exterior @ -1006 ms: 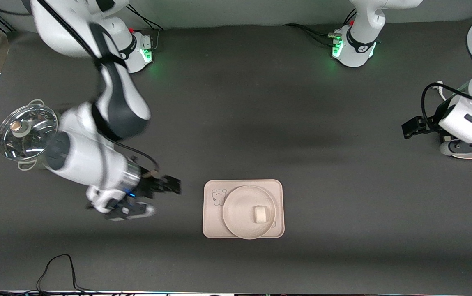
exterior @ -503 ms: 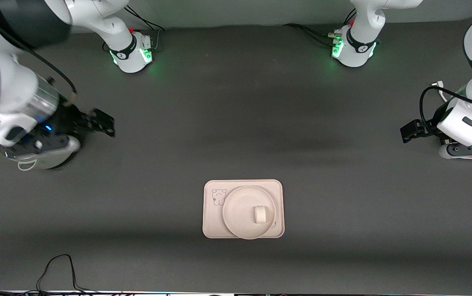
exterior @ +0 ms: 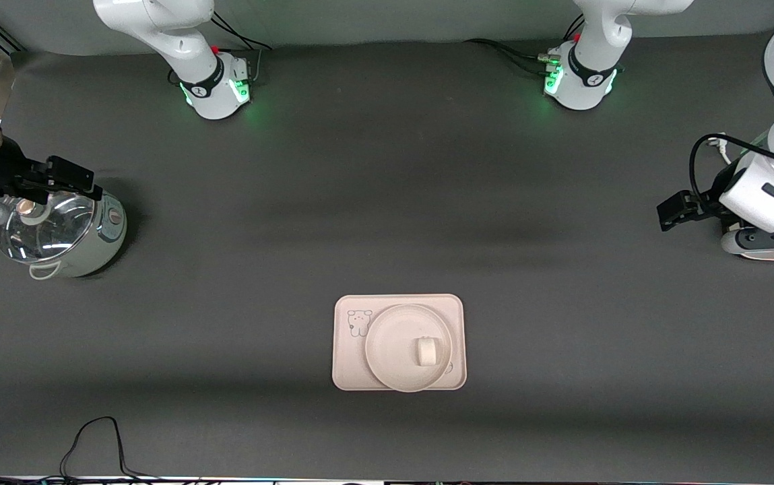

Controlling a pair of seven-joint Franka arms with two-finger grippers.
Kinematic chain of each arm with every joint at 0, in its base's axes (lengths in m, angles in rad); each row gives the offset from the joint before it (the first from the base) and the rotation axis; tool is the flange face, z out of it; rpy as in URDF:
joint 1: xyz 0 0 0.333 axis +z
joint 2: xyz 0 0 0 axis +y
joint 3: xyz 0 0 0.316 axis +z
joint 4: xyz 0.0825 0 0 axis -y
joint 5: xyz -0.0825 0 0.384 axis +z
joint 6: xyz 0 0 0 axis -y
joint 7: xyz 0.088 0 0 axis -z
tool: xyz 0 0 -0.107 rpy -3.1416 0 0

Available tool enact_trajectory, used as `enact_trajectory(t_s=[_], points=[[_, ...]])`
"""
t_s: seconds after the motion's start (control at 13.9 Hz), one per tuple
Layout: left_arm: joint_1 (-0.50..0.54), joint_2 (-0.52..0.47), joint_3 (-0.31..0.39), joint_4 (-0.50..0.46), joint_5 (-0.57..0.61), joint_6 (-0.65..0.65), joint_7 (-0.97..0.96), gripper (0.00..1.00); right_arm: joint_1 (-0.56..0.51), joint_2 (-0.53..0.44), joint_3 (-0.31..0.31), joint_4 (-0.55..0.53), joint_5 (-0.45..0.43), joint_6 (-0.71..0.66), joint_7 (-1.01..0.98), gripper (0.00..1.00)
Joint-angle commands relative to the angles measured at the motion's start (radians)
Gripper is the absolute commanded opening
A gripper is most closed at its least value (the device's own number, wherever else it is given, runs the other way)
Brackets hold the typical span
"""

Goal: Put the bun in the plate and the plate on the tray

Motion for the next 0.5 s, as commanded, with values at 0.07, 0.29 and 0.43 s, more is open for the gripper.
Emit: enact_trajectory(t_s=[0.07,0.29,0.43], points=[[-0.009,-0.013,0.003,0.007,-0.011,-0.015,0.018,1.0,-0.034,-0.082,0.061,-0.132,-0.067,0.078,0.002,1.0],[-0.009,-0.013,-0.003,0.009,-0.011,-0.015,0.018,1.0,-0.022,-0.08,0.056,-0.135,-0.066,0.078,0.006,1.0],[-0.009,-0.012,-0.006,0.009,-0.011,-0.017,0.018,1.0,-0.022,-0.079,0.056,-0.135,-0.065,0.08,0.006,1.0]])
